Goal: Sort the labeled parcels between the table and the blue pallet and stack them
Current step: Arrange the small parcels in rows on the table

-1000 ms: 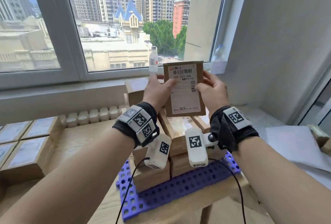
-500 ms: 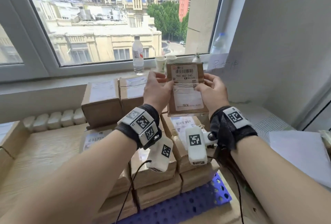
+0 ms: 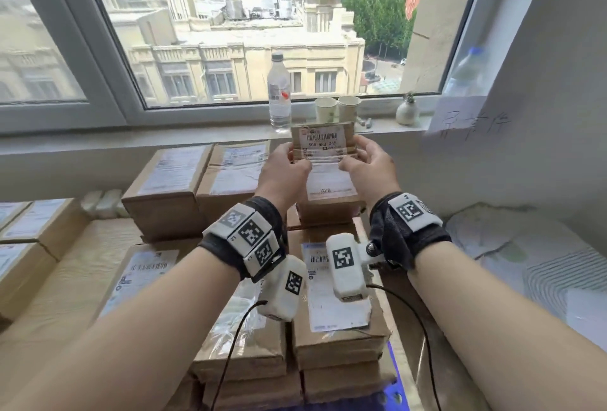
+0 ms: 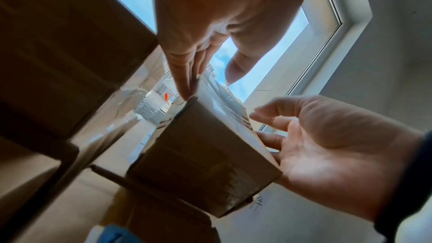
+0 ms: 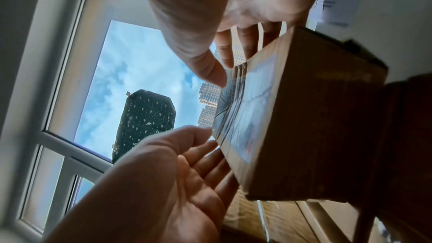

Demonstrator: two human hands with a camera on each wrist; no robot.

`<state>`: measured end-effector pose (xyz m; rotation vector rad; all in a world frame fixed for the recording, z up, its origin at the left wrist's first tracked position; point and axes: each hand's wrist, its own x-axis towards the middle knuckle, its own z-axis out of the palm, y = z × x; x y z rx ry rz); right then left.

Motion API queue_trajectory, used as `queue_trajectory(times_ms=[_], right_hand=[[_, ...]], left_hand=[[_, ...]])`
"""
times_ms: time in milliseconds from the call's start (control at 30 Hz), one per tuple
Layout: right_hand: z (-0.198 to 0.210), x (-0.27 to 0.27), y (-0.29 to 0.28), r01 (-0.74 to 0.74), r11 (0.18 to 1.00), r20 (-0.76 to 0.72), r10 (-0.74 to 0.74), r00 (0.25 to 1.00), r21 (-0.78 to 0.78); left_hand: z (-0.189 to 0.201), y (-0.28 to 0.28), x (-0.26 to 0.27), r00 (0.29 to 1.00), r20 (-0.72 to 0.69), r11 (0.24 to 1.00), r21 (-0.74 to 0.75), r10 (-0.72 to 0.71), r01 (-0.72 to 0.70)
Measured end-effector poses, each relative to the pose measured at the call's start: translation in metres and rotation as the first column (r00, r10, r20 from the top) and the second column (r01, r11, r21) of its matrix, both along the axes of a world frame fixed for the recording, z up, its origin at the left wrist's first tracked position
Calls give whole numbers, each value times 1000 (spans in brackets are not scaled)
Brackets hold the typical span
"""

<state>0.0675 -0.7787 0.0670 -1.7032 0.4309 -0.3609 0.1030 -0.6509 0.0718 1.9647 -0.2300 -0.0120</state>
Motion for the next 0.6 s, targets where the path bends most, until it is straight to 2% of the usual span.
queue_trajectory(times_ms=[133, 233, 433, 600], right_hand=[[-5, 11, 3, -45, 994, -81, 38, 996, -97], [-11, 16, 7, -42, 993, -134, 27, 991, -111], [-19, 24, 16, 14, 994, -154, -32, 988, -111], [-15, 24, 21, 61, 983, -166, -90, 982, -175]], left_hand=[[-2, -3, 6, 1000, 9, 993, 113, -14, 13], [-2, 0, 8, 1000, 3, 985, 175, 1, -2], [19, 17, 6, 977, 213, 1000, -29, 11, -5], [30, 46, 9, 954, 287, 991, -122, 84, -51]])
